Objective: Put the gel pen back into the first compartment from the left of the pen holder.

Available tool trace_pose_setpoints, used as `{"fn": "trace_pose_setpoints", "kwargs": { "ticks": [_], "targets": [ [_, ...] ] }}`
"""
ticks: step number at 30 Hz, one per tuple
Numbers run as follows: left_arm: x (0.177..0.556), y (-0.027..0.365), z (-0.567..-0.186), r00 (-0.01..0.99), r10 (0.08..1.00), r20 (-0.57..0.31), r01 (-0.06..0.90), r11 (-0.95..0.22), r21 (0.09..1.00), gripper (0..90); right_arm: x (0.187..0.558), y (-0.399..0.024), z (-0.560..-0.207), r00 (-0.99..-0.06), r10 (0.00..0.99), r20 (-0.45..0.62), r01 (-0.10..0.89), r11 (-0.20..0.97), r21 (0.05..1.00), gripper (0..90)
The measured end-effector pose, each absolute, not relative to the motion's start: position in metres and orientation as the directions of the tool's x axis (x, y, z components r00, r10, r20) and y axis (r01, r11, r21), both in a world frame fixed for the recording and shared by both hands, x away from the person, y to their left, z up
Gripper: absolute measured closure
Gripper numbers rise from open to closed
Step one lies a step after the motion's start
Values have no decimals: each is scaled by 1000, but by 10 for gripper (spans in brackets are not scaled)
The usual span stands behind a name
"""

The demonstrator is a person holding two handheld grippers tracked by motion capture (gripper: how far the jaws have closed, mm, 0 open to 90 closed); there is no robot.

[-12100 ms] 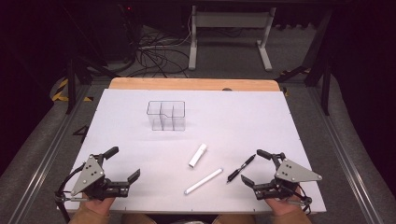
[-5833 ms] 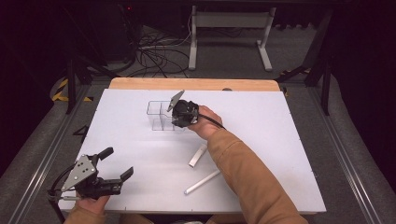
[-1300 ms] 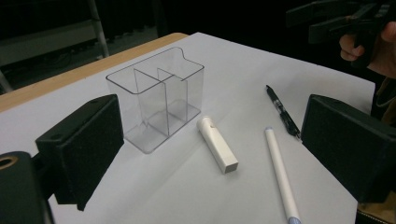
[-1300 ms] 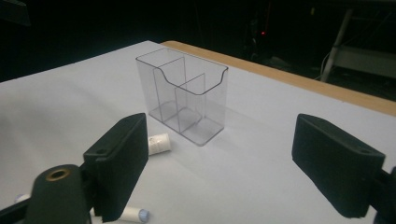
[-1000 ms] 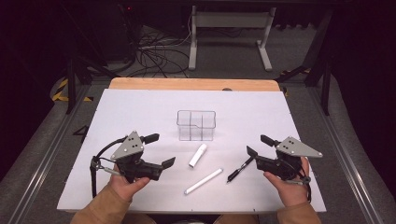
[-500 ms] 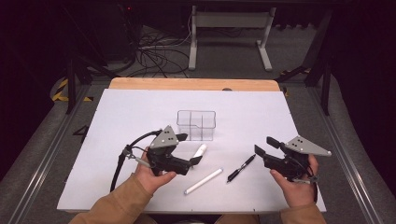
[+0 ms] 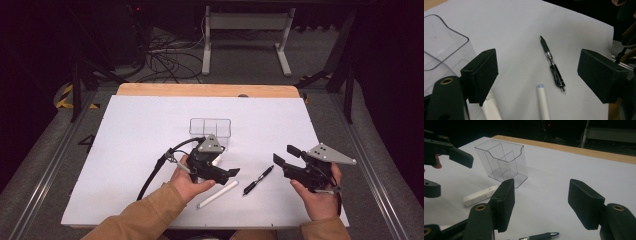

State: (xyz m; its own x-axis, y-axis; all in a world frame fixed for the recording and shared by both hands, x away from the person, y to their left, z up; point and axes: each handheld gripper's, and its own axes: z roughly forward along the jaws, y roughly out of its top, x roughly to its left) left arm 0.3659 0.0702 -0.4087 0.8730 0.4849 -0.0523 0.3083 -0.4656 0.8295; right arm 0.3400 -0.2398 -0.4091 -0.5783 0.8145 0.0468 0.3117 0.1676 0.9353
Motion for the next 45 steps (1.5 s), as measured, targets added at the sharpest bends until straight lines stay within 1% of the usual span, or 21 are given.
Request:
{"fn": "trace_pose_setpoints", "kwargs": {
  "ticks": [6, 17, 22, 25, 29, 33, 37, 45],
  "targets": [
    [373, 58, -416, 882, 467, -61, 307, -471, 827, 188, 340, -243, -408, -569, 820, 66, 318, 145, 937, 399],
    [381, 36, -427, 896, 437, -76, 310, -495, 812, 211, 341, -244, -409, -567, 820, 71, 326, 145, 934, 399],
    [383, 32, -429, 898, 434, -72, 308, -504, 807, 213, 341, -245, -409, -568, 820, 71, 326, 144, 934, 400],
    [384, 30, -431, 900, 434, -49, 293, -518, 804, 222, 341, -244, -409, -568, 820, 73, 326, 142, 935, 400],
    [385, 25, -434, 898, 438, -51, 306, -536, 787, 268, 340, -244, -408, -569, 819, 75, 324, 140, 936, 400],
    [389, 18, -438, 893, 441, -88, 342, -539, 769, 323, 341, -244, -408, -570, 818, 73, 325, 143, 935, 400],
    [392, 11, -441, 889, 445, -104, 360, -542, 760, 335, 341, -243, -408, -571, 818, 73, 326, 144, 934, 400],
    [395, -7, -454, 895, 432, -114, 377, -591, 713, 389, 340, -244, -408, -571, 817, 74, 327, 144, 934, 401]
  ]
}}
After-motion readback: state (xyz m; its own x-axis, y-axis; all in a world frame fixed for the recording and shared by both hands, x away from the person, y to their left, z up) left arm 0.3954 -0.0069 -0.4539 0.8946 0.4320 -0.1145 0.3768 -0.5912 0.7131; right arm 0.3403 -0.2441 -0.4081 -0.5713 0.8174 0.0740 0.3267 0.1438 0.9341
